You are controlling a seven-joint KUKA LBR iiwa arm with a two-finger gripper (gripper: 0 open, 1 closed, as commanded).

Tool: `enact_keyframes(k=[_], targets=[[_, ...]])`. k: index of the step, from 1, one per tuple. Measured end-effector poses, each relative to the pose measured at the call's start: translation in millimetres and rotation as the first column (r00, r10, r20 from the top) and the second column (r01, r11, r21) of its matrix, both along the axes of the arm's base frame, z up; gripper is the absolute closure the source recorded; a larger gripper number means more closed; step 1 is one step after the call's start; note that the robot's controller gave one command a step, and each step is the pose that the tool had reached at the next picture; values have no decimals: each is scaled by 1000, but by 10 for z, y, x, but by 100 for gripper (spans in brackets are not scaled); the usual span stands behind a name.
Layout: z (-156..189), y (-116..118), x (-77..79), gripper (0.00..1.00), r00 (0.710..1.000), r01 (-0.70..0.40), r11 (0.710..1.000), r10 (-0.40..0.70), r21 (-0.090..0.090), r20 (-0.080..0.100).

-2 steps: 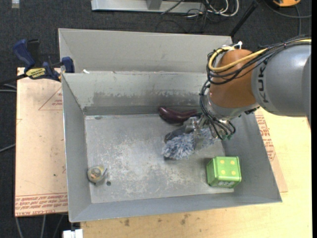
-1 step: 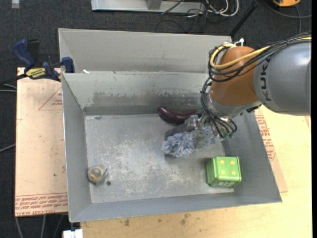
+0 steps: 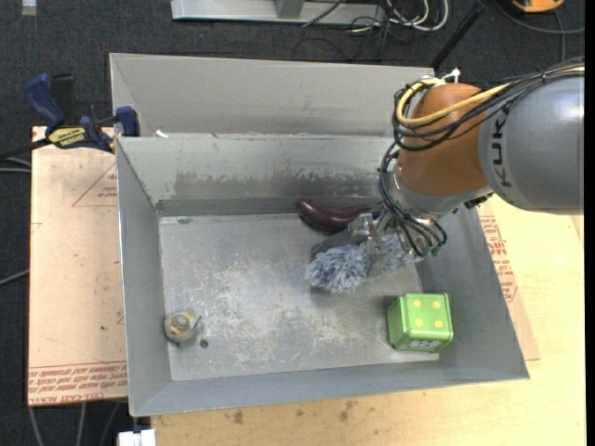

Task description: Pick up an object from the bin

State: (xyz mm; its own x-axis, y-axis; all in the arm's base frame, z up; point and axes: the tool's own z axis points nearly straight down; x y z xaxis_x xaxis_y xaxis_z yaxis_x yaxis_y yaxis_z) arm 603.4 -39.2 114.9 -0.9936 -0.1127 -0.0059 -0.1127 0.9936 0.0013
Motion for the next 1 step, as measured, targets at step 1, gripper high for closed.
enact_keyframes(k=[1], targets=[[57,0,-1,100,1000,0,1000,0,0,0]])
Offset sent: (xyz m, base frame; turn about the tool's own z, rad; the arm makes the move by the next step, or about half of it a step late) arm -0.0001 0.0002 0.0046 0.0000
